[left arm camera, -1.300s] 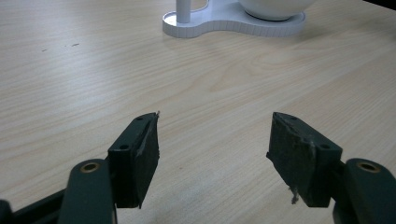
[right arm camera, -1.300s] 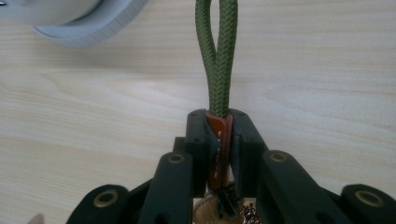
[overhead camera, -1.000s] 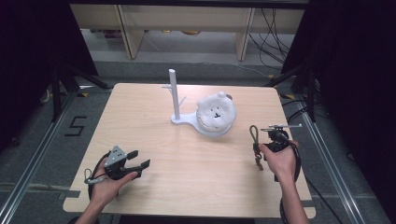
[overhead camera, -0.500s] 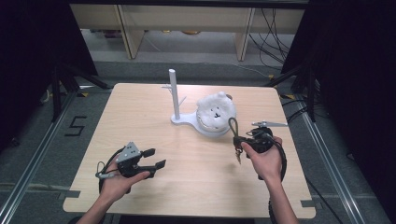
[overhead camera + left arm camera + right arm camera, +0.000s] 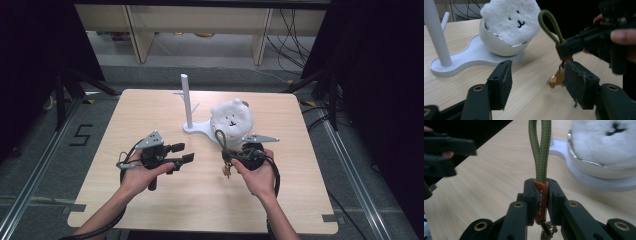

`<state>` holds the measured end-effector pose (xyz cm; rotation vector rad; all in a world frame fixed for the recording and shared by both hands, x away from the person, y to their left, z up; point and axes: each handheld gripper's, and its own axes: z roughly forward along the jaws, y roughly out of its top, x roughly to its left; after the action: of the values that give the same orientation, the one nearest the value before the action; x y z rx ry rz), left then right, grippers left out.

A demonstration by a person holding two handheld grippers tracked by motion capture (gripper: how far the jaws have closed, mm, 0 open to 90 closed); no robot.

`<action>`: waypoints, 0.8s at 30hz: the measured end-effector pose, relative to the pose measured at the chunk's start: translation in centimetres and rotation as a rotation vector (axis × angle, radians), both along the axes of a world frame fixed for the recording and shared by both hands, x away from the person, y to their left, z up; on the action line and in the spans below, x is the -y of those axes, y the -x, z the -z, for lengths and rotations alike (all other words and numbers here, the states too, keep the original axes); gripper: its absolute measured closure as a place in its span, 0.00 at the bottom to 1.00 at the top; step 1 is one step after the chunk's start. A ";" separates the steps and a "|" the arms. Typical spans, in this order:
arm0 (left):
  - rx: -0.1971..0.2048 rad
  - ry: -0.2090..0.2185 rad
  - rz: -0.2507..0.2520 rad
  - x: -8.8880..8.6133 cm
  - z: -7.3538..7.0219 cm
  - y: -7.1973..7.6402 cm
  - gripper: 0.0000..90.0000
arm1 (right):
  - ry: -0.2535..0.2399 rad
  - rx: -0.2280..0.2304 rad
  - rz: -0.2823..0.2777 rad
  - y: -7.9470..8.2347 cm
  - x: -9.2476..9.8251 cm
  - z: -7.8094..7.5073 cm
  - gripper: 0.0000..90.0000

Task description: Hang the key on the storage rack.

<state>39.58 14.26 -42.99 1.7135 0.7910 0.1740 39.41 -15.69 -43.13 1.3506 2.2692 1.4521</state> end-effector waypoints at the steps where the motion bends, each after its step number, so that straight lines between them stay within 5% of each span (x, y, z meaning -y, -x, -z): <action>1: -0.005 0.011 -0.003 0.1 -0.1 -0.2 0.46 | -0.002 0.008 -0.014 0.0 -0.2 0.1 0.89; 8: -0.063 0.054 0.019 1.0 -0.2 -1.1 0.53 | -0.010 0.059 -0.067 0.5 -2.0 0.6 0.89; 24: -0.124 0.103 0.047 1.9 -0.2 -2.2 0.65 | -0.026 0.066 -0.106 0.7 -3.3 0.9 0.89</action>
<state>41.83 12.34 -42.77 1.6558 0.8357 -0.0053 38.74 -12.37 -44.04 1.1868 2.3204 1.5401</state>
